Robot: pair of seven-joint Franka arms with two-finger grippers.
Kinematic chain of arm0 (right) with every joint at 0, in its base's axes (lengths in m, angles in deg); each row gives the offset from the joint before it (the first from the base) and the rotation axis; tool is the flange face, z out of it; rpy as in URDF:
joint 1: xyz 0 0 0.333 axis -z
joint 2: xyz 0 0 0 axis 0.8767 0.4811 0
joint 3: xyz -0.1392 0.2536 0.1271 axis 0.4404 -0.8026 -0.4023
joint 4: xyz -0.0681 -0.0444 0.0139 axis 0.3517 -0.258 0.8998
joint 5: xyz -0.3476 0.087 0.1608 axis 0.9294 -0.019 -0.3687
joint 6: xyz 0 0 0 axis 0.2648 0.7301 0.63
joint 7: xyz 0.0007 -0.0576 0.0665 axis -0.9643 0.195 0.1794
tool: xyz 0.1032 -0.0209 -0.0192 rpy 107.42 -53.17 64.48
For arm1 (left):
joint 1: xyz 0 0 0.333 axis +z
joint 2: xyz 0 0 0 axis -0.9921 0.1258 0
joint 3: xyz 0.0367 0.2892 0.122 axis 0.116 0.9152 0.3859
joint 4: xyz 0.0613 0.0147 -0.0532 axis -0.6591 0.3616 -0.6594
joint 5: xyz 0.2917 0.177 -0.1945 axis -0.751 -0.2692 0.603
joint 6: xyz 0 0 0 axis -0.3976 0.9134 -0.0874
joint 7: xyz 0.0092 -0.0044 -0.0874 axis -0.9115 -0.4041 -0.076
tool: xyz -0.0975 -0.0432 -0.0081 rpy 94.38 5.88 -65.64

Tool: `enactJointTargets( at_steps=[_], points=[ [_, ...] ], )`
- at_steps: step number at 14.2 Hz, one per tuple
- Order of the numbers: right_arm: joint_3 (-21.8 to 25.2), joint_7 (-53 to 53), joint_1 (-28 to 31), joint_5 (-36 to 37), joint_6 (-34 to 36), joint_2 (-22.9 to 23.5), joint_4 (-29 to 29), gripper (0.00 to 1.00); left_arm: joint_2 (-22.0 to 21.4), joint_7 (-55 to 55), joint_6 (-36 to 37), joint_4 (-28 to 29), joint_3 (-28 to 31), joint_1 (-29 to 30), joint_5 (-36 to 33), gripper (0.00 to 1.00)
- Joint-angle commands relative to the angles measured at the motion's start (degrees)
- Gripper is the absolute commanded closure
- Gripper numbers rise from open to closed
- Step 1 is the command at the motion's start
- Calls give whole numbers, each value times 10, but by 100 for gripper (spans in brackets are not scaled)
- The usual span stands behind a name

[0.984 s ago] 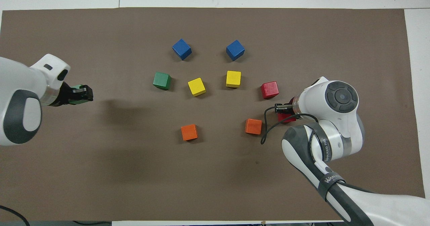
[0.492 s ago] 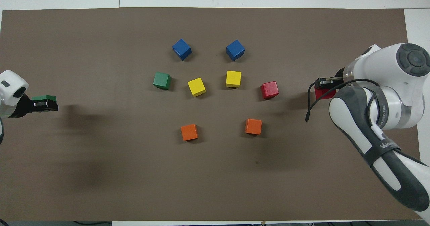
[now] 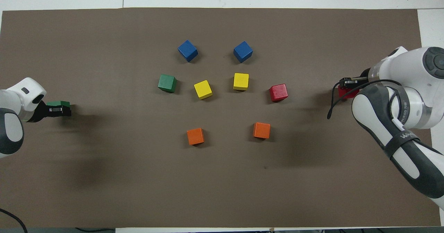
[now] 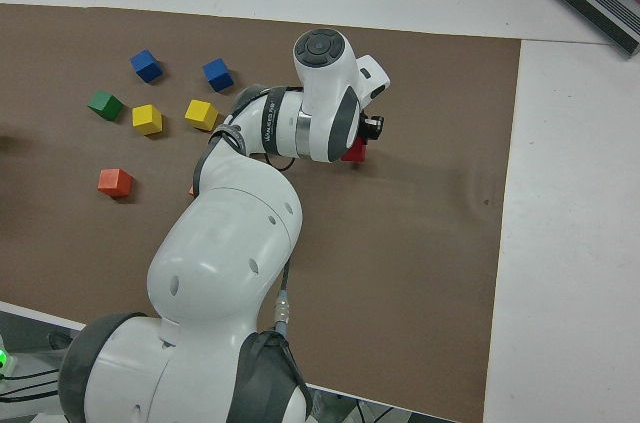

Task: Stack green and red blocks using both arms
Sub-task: 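Set green down with the left gripper while the right gripper sets red down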

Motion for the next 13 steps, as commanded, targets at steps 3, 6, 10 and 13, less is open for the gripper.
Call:
enactJointTargets(
  at_steps=[3, 6, 10, 13],
  points=[
    [-7, 12, 16, 4, -5, 14, -1, 100, 19, 16, -32, 5, -3, 5, 7, 100],
    [-7, 11, 15, 4, 5, 14, -3, 0, 20, 25, -31, 3, -3, 4, 7, 100],
    [-7, 11, 9, 4, 58, -7, -24, 0, 19, 50, -11, -7, -3, 5, 7, 0],
    [-10, 8, 1, 4, 140, -47, -57, 0, 16, 50, 70, -63, -3, 4, 5, 0]
  ],
)
